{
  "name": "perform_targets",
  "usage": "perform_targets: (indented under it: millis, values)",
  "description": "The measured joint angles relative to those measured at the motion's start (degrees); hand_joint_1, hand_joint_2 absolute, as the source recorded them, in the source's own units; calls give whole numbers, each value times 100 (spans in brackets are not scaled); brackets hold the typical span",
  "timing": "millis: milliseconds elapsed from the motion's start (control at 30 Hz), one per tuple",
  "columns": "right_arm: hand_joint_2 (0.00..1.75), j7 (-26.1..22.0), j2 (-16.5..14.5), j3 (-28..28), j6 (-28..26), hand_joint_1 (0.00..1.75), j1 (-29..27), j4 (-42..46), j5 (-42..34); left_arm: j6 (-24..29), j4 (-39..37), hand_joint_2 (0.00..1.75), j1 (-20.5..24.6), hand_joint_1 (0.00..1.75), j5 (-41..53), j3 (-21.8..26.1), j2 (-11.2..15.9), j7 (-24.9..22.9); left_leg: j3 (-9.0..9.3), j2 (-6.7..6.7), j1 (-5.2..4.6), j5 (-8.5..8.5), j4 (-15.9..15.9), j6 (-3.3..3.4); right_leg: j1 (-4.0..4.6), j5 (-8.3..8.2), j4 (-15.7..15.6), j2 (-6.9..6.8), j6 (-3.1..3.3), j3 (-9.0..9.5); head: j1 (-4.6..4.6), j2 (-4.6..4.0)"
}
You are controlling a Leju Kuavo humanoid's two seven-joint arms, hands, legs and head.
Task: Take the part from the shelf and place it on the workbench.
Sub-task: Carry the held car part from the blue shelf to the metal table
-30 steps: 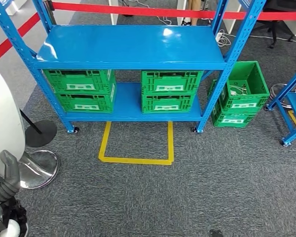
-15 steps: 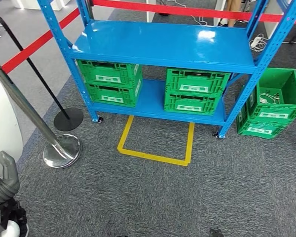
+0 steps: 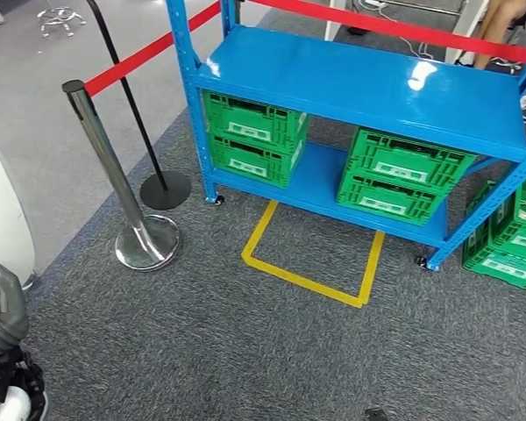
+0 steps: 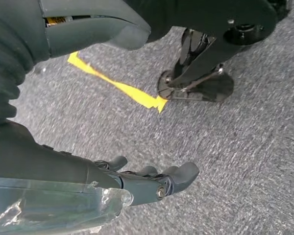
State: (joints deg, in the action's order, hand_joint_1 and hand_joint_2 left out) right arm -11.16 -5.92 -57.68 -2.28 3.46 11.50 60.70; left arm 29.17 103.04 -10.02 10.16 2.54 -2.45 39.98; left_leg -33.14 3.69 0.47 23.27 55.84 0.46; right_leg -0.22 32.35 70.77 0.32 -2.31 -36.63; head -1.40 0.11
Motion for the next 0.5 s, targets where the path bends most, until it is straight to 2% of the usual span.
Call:
perform_targets:
  millis: [67,100,133,167,200,233,267,300,367,400,433,467,500]
  values:
    - [175,13,0,1,-19,0,4,0,15,32,2,175,-5,175,9,-2,-1,0,-16,158,6,-25,13,-49,-41,-337,-827,238,-3,415,0,0]
    - [175,-8,0,2,-21,0,5,0,19,53,6,175,-8,175,13,-3,-2,0,-38,228,6,-42,24,-78,-62,-414,-1112,357,-1,556,4,0]
    - [175,-37,-1,4,-22,0,4,0,21,72,14,175,-16,175,18,-3,-3,0,-69,291,6,-65,31,-112,-70,-428,-1247,432,8,624,7,0]
    - [175,-67,-1,5,-21,0,3,0,25,88,21,175,-29,175,23,-4,-7,0,-104,354,8,-93,33,-150,-65,-416,-1265,431,26,633,9,0]
    - [175,-92,-1,6,-20,0,2,0,28,98,28,175,-51,175,29,-7,-10,0,-135,422,22,-123,28,-184,-61,-434,-1251,360,59,628,11,0]
    - [175,-113,-1,7,-19,0,4,0,32,106,33,175,-79,175,35,-9,-12,0,-165,422,27,-125,40,-213,-58,-454,-1246,285,93,622,11,0]
    - [175,-136,-1,7,-15,0,10,1,31,114,36,175,-100,175,40,-13,-14,0,-216,327,21,-69,116,-236,-60,-475,-1250,216,129,612,26,0]
    - [175,-165,-1,6,-7,0,15,1,26,120,40,175,-109,175,46,-15,-15,0,-316,167,11,65,316,-253,-62,-494,-1260,138,167,599,48,0]
    - [175,-231,-1,5,18,0,13,2,18,125,49,175,-112,175,56,-19,-18,0,-652,-191,-4,480,1050,-278,-38,-513,-1264,-25,212,566,87,0]
    - [175,-259,-1,4,27,0,6,2,17,123,52,175,-121,175,60,-20,-20,0,-822,-268,-2,654,1443,-286,-25,-516,-1263,-118,223,549,93,0]
    - [175,-276,-2,4,32,0,-1,2,21,120,56,175,-139,175,63,-21,-21,0,-916,-297,0,733,1691,-288,-17,-517,-1262,-209,226,537,93,0]
    - [175,-283,-7,4,32,0,-5,1,25,112,66,175,-158,175,72,-21,-22,0,-902,-309,0,705,1730,-284,-13,-518,-1261,-298,227,530,94,0]
    - [175,-282,-18,4,32,0,-4,1,28,104,79,175,-173,175,89,-20,-22,0,-766,-336,-2,580,1538,-275,-10,-518,-1261,-382,226,529,94,0]
